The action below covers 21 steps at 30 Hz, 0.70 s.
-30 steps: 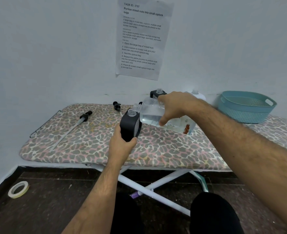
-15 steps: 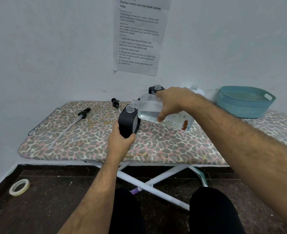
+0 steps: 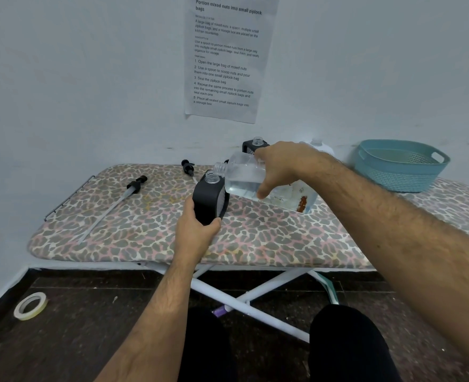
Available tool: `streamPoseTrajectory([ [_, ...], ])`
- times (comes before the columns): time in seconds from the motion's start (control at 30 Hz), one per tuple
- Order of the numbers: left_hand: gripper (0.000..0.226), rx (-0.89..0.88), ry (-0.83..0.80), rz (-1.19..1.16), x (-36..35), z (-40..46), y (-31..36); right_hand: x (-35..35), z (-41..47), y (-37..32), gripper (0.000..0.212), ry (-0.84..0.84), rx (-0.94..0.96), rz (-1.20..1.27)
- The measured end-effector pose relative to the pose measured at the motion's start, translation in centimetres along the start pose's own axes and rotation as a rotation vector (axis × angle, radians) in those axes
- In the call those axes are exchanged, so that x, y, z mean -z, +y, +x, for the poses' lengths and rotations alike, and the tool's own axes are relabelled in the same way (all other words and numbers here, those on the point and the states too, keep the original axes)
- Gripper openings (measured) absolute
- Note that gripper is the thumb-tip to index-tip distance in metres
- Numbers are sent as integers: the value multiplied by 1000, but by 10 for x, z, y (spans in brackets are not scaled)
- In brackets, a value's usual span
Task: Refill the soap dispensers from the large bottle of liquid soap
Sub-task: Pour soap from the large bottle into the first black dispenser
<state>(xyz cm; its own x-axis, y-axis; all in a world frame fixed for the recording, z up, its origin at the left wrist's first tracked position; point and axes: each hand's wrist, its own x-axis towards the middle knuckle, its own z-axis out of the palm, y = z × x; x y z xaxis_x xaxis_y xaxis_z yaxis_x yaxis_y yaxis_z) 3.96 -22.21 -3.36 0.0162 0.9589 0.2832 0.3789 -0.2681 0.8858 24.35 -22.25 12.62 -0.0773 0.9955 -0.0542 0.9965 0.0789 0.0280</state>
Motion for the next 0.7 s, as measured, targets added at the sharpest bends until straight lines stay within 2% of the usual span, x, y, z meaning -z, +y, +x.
streamPoseTrajectory([
  [0.7,54,-16,-9,-16,0,0,1,2,3,-1,85,2,2,-41],
])
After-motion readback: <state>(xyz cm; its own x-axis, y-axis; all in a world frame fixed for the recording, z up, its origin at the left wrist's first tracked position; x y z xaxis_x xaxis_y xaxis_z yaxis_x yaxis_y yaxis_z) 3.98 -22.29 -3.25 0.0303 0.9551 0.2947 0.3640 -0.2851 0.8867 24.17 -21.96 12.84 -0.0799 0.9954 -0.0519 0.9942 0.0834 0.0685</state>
